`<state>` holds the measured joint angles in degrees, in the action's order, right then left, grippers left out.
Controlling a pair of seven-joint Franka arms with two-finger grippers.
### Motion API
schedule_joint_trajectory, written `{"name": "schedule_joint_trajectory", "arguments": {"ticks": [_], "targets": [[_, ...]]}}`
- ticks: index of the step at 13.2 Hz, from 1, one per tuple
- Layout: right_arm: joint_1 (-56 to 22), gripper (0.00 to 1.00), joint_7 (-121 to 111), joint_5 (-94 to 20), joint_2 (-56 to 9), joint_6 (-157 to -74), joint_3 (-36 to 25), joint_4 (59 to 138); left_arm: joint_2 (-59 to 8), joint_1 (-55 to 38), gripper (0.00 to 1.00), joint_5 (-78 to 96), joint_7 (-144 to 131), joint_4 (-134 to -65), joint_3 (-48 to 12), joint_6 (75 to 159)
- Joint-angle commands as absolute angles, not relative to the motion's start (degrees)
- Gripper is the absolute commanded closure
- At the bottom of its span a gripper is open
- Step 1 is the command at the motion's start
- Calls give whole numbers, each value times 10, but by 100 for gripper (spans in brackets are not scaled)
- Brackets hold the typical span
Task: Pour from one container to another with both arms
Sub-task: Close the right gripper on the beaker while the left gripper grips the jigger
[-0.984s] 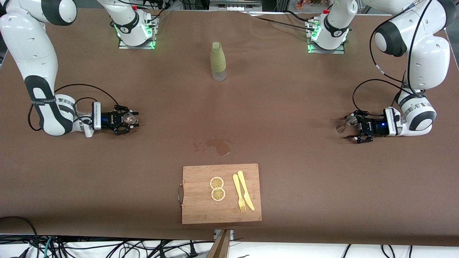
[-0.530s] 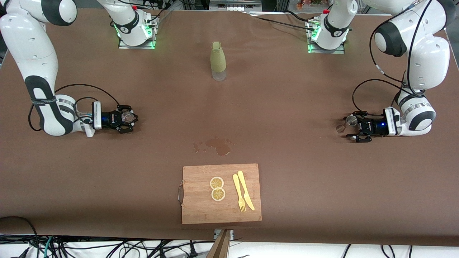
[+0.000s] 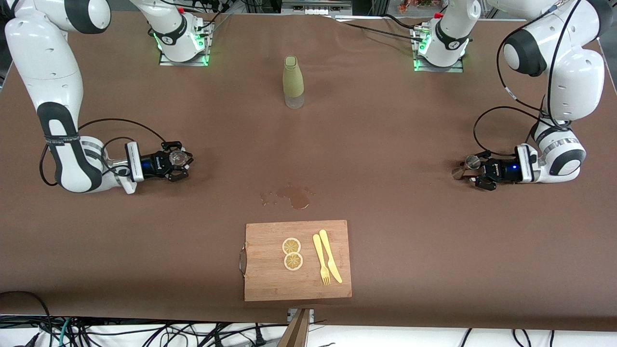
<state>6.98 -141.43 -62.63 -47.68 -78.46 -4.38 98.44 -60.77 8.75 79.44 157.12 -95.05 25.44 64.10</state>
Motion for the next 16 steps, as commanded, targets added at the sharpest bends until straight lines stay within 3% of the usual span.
{"name": "schedule_joint_trajectory", "arguments": {"ticks": [1, 4, 5, 6, 11, 16], "targets": [[69, 100, -1361, -632, -479, -763, -11, 935, -606, 81, 52, 795, 1658, -968, 260, 650], [65, 100, -1319, -634, -480, -774, 41, 905, -606, 81, 73, 795, 1658, -972, 260, 655], [58, 100, -1310, -635, -480, -780, 48, 894, -606, 81, 94, 794, 1659, -973, 260, 657], [53, 100, -1303, -650, -480, -784, 51, 887, -606, 81, 100, 794, 1664, -977, 260, 657], [31, 100, -1275, -683, -467, -778, 57, 877, -604, 81, 100, 795, 1731, -983, 255, 683], [-23, 100, -1168, -664, -395, -839, 62, 864, -592, 70, 100, 797, 1723, -980, 241, 684]]}}
